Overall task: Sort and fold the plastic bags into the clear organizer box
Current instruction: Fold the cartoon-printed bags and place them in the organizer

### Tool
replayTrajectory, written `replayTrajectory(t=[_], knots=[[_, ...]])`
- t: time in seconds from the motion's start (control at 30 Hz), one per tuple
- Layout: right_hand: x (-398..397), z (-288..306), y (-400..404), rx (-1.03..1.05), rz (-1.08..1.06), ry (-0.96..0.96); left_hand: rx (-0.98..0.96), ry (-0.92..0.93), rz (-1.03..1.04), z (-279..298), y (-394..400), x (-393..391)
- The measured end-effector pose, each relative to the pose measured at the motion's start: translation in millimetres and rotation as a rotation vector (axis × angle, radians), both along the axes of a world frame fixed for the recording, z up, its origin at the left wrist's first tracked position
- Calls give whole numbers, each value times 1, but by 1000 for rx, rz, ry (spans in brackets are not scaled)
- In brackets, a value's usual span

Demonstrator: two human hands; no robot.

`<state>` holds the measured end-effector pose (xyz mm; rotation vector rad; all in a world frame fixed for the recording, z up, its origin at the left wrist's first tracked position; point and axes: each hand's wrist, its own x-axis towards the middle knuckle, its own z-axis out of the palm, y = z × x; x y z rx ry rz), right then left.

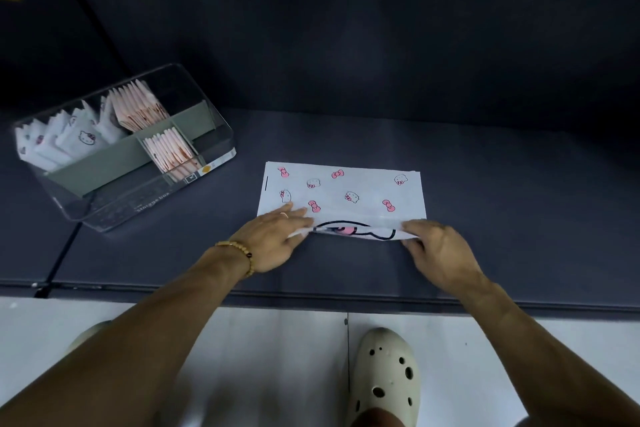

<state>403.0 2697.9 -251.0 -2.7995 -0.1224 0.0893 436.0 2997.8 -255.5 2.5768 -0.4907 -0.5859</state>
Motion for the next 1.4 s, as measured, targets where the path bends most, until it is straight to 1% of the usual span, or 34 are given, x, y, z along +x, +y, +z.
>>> replayTrajectory(t=[0.03, 0.1, 0.17, 0.23, 0.33, 0.43, 0.5, 0.63, 0.73, 0.83, 0.9, 0.97, 1.0, 1.03, 1.1, 1.13, 1.17, 1.23, 1.3, 1.33, 1.37, 1.4], knots=[[2, 2, -4, 74, -84, 39, -100, 17, 116, 6, 4, 0], [7, 8, -10, 191, -225, 128, -243, -20, 307, 13, 16, 1], [10, 14, -14, 380, -327, 185, -300, -21, 430, 15, 29, 0], [12, 14, -15, 490, -391, 219, -335, 11, 531, 11, 38, -4], [14, 4, -8, 395, -411, 250, -232, -34, 623, 1, 39, -9], [17, -5, 1, 297, -451, 231, 7, -101, 643, -6, 33, -8], [20, -7, 4, 265, -480, 184, 101, -138, 645, -11, 32, -5], [23, -9, 8, 150, -467, 74, 127, -199, 666, -20, 30, 0], [27, -10, 7, 188, -528, 132, 187, -211, 688, -23, 30, 1], [32, -9, 4, 214, -546, 181, 246, -230, 730, -21, 27, -1], [34, -8, 3, 243, -557, 200, 231, -303, 772, -19, 27, -2], [36, -9, 2, 238, -538, 216, 161, -427, 722, -19, 26, -3], [37, -10, 2, 235, -527, 216, 119, -469, 635, -21, 25, -2], [38, -10, 1, 231, -514, 213, 81, -476, 500, -23, 23, -1], [40, -13, 1, 201, -492, 200, 102, -392, 204, -30, 21, 1], [41, -14, 1, 173, -484, 194, 108, -337, 114, -34, 22, 0], [42, -15, 1, 146, -477, 190, 84, -320, 73, -37, 25, -1], [44, -18, 1, 109, -471, 182, 61, -347, 11, -42, 33, -3], [42, -14, 4, 99, -491, 177, 159, -347, -101, -45, 40, -7], [40, -10, 7, 64, -496, 144, 223, -359, -145, -47, 43, -8], [37, -8, 9, -19, -467, 58, 272, -377, -173, -47, 43, -9], [34, -7, 12, -130, -386, -62, 303, -388, -187, -46, 43, -9]])
